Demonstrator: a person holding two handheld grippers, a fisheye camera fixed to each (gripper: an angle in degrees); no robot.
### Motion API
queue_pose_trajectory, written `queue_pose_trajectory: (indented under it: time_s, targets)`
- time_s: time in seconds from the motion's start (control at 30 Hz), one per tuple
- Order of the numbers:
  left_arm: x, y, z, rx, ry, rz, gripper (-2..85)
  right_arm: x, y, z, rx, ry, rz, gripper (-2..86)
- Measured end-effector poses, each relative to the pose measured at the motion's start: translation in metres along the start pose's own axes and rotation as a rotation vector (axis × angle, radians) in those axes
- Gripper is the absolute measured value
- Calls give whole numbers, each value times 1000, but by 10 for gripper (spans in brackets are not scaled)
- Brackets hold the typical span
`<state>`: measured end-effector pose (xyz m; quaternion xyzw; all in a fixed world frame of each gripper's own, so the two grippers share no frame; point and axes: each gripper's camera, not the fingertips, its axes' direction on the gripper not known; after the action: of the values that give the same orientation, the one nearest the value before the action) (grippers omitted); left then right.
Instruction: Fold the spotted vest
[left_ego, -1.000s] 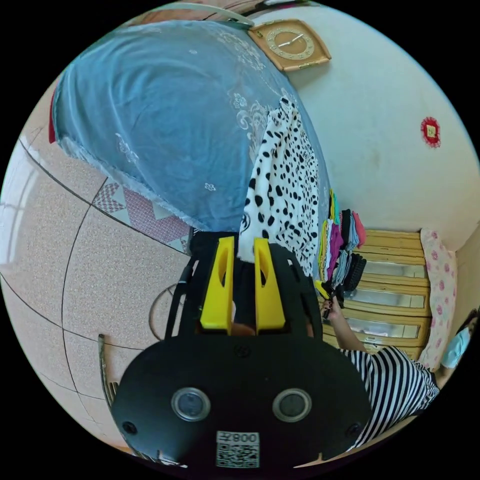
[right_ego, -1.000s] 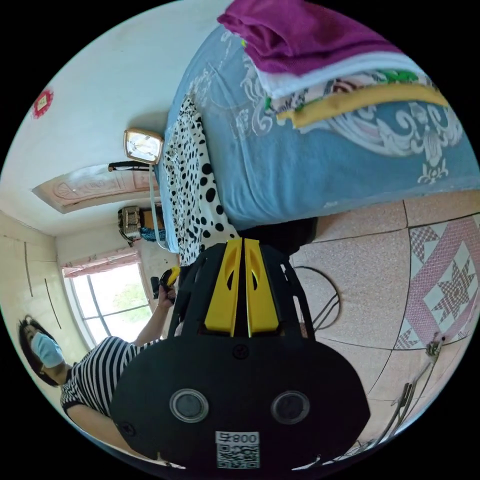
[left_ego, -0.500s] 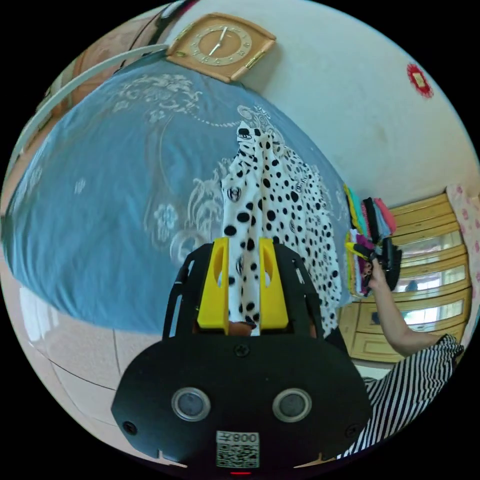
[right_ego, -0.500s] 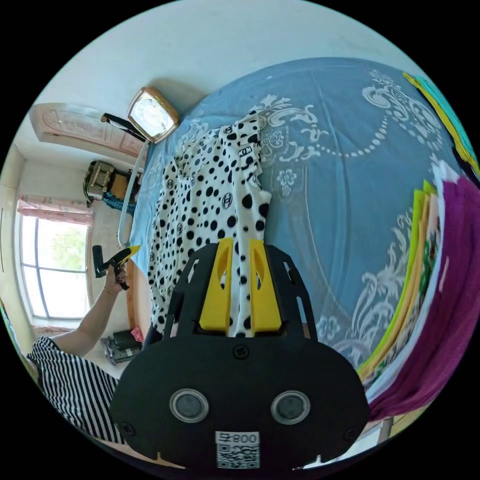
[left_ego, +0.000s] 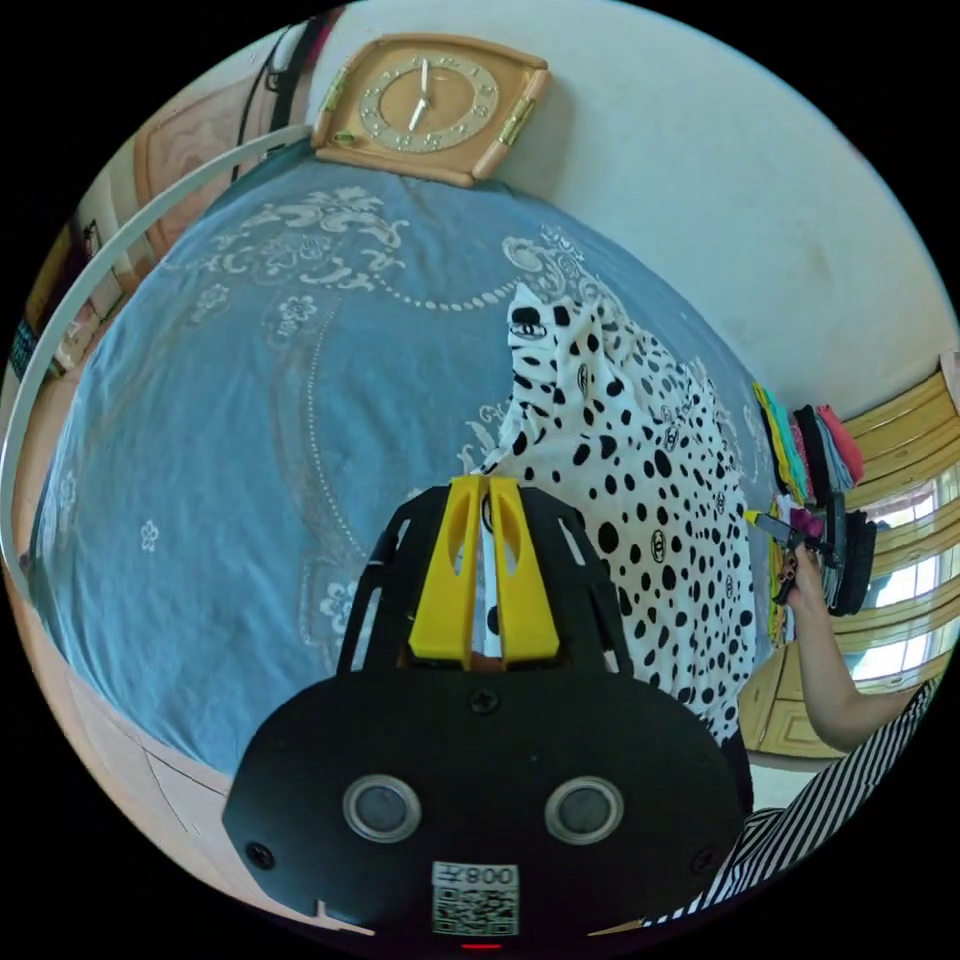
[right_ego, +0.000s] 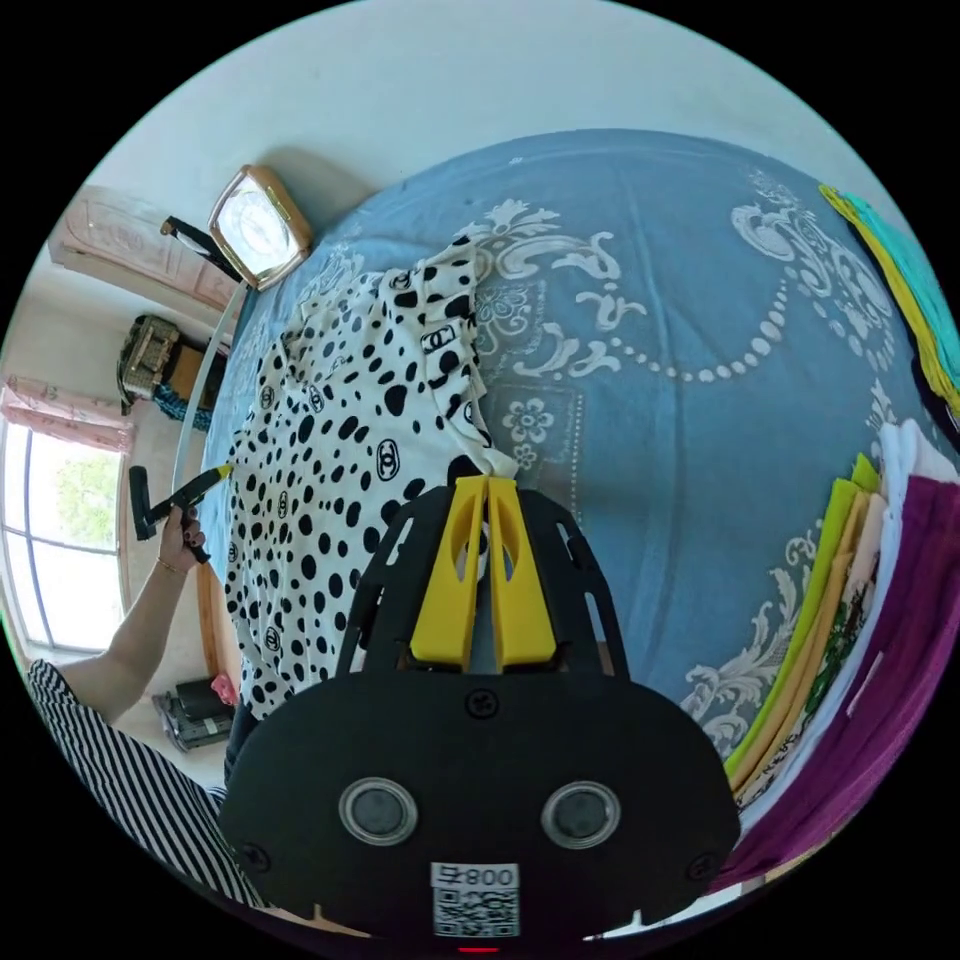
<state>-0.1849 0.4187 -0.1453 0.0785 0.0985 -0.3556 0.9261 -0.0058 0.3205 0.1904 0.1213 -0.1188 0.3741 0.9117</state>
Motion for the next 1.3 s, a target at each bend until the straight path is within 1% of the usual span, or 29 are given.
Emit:
queue_pose_trajectory:
  time_s: [0.07,0.13,0.2,0.33,0.4,0.47,0.53,0.6,0.67,0.7,0.77,0.83,0.93,1.0,1.07,1.17,1.3]
  targets:
    - [-1,-10,14,-33,-23,-16,25,2,-4,5,6,-32,10,4]
    - [1,-18,23,-26,7,-49,27,3,-13,8,12,-90,31,4]
    - [6,-27,25,22,21,-70,32,0,-20,7,24,-115,36,5]
    - [29,-53,26,151,63,-58,54,-9,-31,-11,113,-47,57,12]
    - [47,-69,31,187,108,-3,62,-20,-41,-20,169,-57,32,19]
    - [80,-97,47,187,156,110,70,-40,-60,-23,199,-90,-35,28]
    - [111,-122,65,173,165,210,75,-77,-101,-12,179,-105,-155,41]
    - [144,-147,86,151,152,316,80,-107,-139,2,144,-79,-241,51]
    - [184,-180,117,112,115,442,85,-136,-177,17,102,-42,-325,57]
    - [194,-187,124,106,102,473,86,-156,-202,27,76,-20,-382,59]
    - [230,-214,151,78,14,598,90,-185,-235,39,54,26,-465,61]
    - [253,-230,171,61,-66,669,92,-217,-272,59,23,90,-543,61]
    - [281,-250,203,22,-159,753,88,-243,-307,87,-25,128,-599,62]
    - [291,-260,217,8,-185,767,78,-254,-322,104,-68,144,-617,63]
    - [299,-271,230,4,-187,761,50,-261,-333,119,-106,170,-625,60]
    - [306,-283,241,18,-173,740,20,-268,-345,122,-81,179,-619,44]
    - [309,-298,248,39,-130,698,8,-278,-357,122,-86,176,-632,13]
